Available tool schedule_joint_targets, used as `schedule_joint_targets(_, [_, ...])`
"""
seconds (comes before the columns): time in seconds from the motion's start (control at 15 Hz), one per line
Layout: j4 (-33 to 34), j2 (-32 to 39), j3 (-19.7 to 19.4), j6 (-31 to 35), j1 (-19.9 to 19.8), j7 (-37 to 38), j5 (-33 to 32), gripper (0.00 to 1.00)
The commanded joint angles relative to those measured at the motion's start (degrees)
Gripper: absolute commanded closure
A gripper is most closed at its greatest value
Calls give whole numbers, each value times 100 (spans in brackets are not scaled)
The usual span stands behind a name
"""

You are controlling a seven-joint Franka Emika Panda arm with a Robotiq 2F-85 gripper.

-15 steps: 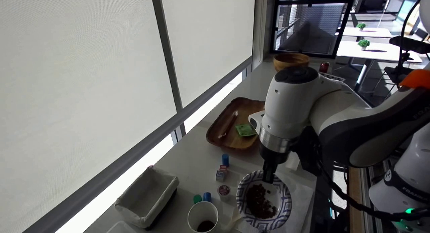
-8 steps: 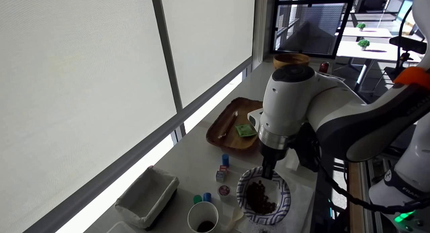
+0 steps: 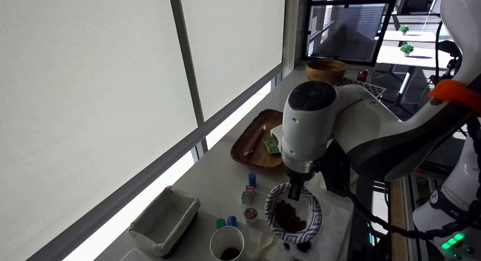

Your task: Pour the contents from the bowl onto the white paper towel

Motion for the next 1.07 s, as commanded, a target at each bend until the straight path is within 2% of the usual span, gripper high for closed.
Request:
schedule_joint_targets(0.0, [378,391,-222,-335,290,436,-433,99])
schedule_joint_targets(0.53, [965,962,-594,-866,787,937,-1002,99])
schedule_joint_targets(1.0, [1408,1334,-757,-1507,1202,1502,-1478,99])
